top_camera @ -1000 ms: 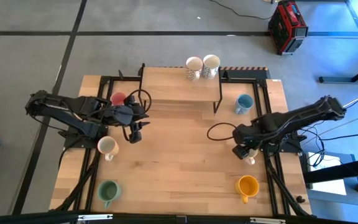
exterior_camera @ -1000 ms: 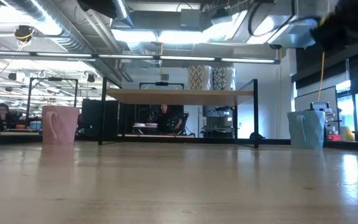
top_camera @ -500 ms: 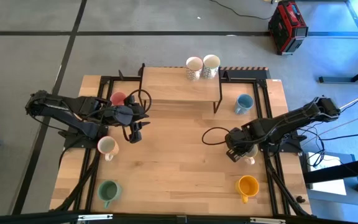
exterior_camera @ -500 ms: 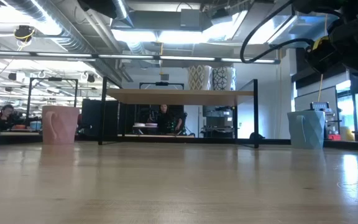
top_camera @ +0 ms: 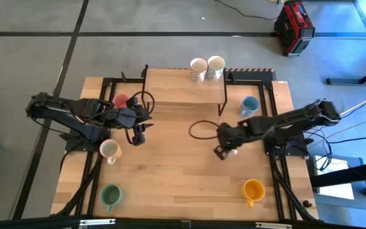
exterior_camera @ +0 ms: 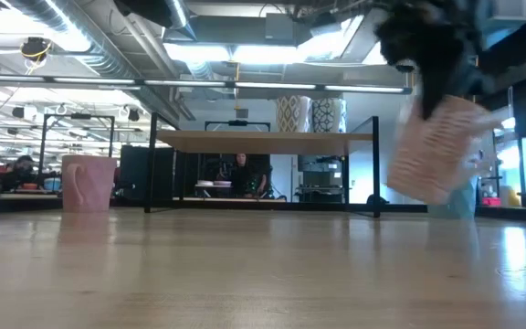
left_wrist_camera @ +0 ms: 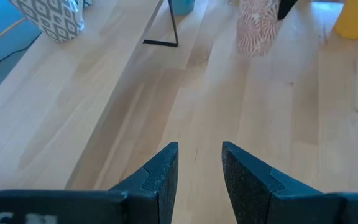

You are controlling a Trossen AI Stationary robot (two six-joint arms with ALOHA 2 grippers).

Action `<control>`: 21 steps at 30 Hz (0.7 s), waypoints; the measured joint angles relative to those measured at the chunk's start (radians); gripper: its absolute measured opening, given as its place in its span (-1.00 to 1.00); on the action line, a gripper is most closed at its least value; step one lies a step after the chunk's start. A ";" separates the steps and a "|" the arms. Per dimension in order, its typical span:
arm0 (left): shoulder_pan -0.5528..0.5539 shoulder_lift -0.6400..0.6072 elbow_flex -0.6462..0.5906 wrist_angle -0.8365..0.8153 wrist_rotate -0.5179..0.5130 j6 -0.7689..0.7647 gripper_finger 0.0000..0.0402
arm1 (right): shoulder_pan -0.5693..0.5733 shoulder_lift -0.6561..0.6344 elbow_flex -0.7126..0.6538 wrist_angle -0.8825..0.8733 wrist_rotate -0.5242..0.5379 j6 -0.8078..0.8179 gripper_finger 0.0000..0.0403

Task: Place coffee mugs
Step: Put the orange patterned mug on the shelf

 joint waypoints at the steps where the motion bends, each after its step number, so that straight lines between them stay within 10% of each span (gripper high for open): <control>1: 0.000 0.001 0.000 0.000 0.000 0.000 -0.41 | -0.013 0.031 0.034 -0.003 0.000 -0.042 -0.97; 12: -0.008 0.001 0.000 0.000 0.005 -0.009 -0.41 | -0.131 0.435 0.448 -0.156 -0.037 -0.373 -0.97; 21: -0.033 0.001 0.000 0.008 0.004 -0.033 -0.41 | -0.163 0.562 0.534 -0.166 -0.115 -0.454 -0.96</control>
